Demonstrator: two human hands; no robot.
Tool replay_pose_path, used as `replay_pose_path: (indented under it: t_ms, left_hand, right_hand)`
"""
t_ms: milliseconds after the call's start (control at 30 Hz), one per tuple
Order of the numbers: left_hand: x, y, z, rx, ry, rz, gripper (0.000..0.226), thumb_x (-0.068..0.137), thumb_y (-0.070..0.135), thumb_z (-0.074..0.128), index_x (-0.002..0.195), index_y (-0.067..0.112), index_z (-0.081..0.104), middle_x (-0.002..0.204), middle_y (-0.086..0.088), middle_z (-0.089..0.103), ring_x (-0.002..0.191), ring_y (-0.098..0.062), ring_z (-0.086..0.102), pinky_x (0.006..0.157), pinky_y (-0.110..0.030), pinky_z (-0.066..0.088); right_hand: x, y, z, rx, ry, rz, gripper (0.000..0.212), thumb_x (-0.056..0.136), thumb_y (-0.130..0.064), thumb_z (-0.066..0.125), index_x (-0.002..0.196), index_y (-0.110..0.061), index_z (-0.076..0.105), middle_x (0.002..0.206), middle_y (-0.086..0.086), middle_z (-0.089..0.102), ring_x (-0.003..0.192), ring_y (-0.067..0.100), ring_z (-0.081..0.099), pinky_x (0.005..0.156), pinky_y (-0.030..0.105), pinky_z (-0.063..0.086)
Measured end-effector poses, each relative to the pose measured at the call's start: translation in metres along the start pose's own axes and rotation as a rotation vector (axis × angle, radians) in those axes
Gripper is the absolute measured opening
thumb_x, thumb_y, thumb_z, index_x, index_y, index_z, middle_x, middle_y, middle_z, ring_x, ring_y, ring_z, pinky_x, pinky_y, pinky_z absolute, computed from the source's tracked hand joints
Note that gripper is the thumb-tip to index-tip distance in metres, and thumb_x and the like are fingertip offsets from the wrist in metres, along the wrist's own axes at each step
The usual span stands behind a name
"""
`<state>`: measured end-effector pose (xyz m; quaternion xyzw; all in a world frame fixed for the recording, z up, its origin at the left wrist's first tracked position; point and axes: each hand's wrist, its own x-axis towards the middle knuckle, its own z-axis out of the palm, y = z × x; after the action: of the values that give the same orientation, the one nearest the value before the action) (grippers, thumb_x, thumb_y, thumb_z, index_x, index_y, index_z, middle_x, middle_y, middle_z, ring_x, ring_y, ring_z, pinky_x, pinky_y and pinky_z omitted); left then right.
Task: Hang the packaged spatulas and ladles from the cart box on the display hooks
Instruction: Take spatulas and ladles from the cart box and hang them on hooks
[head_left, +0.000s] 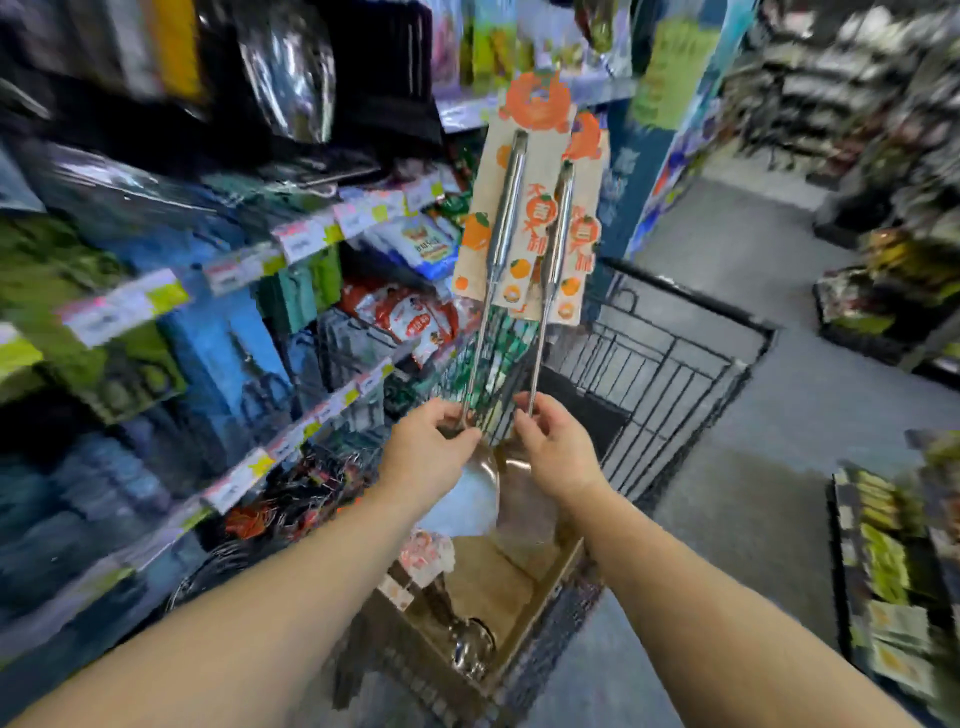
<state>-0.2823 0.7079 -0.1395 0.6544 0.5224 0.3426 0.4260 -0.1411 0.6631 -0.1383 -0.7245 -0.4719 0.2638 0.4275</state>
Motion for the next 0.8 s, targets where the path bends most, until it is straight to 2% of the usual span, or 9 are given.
replay_pose_path:
  t_ms: [100,200,300,367,500,567,633,733,800]
  left_hand:
    - [-0.046,0.030,-0.043,-0.035,0.106,0.085,0.014,0.085,0.022,0.069,0.096,0.023,0.059,0.075,0.013,0.055,0.076,-0.013,0.054,0.065,-0.018,0.038]
    - [-0.094,0.057,-0.095,-0.031,0.221,0.167,0.016,0.084,0.019,0.069,0.094,0.027,0.059,0.074,0.018,0.056,0.073,-0.006,0.055,0.060,-0.016,0.037]
    - [-0.141,0.082,-0.157,-0.042,0.343,0.207,0.014,0.085,0.019,0.067,0.096,0.027,0.063,0.075,0.014,0.060,0.074,-0.009,0.058,0.062,-0.017,0.039]
    - [-0.170,0.094,-0.201,-0.021,0.450,0.242,0.013,0.086,0.020,0.066,0.091,0.030,0.060,0.076,0.009,0.061,0.075,-0.013,0.058,0.065,-0.022,0.042]
    - [-0.239,0.108,-0.301,0.051,0.664,0.276,0.010,0.087,0.021,0.065,0.097,0.023,0.063,0.080,0.005,0.060,0.079,-0.014,0.056,0.064,-0.018,0.035]
    - [-0.282,0.110,-0.354,0.068,0.761,0.274,0.010,0.088,0.021,0.064,0.097,0.023,0.061,0.075,0.009,0.056,0.073,-0.010,0.052,0.056,-0.013,0.034]
    - [-0.331,0.109,-0.406,0.095,0.849,0.264,0.009,0.088,0.021,0.064,0.095,0.024,0.059,0.074,0.012,0.053,0.071,-0.008,0.050,0.055,-0.010,0.036]
    - [-0.413,0.097,-0.483,0.161,0.962,0.263,0.010,0.087,0.018,0.065,0.097,0.020,0.062,0.071,0.009,0.055,0.068,-0.008,0.050,0.054,-0.005,0.036]
    - [-0.471,0.087,-0.533,0.222,1.038,0.256,0.008,0.087,0.017,0.065,0.091,0.020,0.060,0.067,0.008,0.053,0.064,-0.008,0.049,0.055,-0.005,0.036]
  right_hand:
    - [-0.046,-0.052,-0.009,0.020,-0.028,-0.143,0.012,0.097,-0.023,0.053,0.103,-0.030,0.060,0.080,0.013,0.062,0.072,0.016,0.055,0.073,0.038,0.050]
    - [-0.093,-0.106,-0.012,0.040,-0.092,-0.292,0.019,0.097,-0.023,0.053,0.111,-0.024,0.065,0.078,0.007,0.062,0.071,0.014,0.053,0.069,0.031,0.042]
    - [-0.141,-0.174,-0.008,0.076,-0.184,-0.429,0.029,0.097,-0.020,0.054,0.094,-0.049,0.060,0.069,-0.011,0.060,0.066,0.003,0.055,0.065,0.019,0.043]
    - [-0.171,-0.217,0.002,0.112,-0.238,-0.521,0.039,0.097,-0.015,0.054,0.086,-0.052,0.053,0.065,-0.017,0.058,0.059,-0.002,0.054,0.054,0.006,0.038]
    - [-0.231,-0.294,0.048,0.147,-0.309,-0.653,0.029,0.095,-0.020,0.057,0.094,-0.049,0.059,0.065,0.000,0.060,0.060,0.018,0.049,0.053,0.016,0.036]
    - [-0.265,-0.330,0.078,0.151,-0.345,-0.722,0.021,0.094,-0.023,0.059,0.107,-0.040,0.061,0.069,-0.004,0.064,0.064,0.013,0.057,0.058,0.018,0.041]
    - [-0.305,-0.367,0.112,0.171,-0.407,-0.785,0.014,0.093,-0.026,0.060,0.102,-0.036,0.062,0.076,-0.010,0.067,0.075,0.009,0.063,0.067,0.023,0.049]
    - [-0.377,-0.420,0.172,0.265,-0.498,-0.819,0.020,0.090,-0.025,0.065,0.109,-0.022,0.064,0.089,0.004,0.073,0.086,0.016,0.068,0.083,0.036,0.054]
    - [-0.435,-0.453,0.213,0.340,-0.581,-0.822,0.024,0.088,-0.022,0.067,0.111,-0.017,0.061,0.088,0.015,0.071,0.080,0.016,0.065,0.080,0.035,0.052]
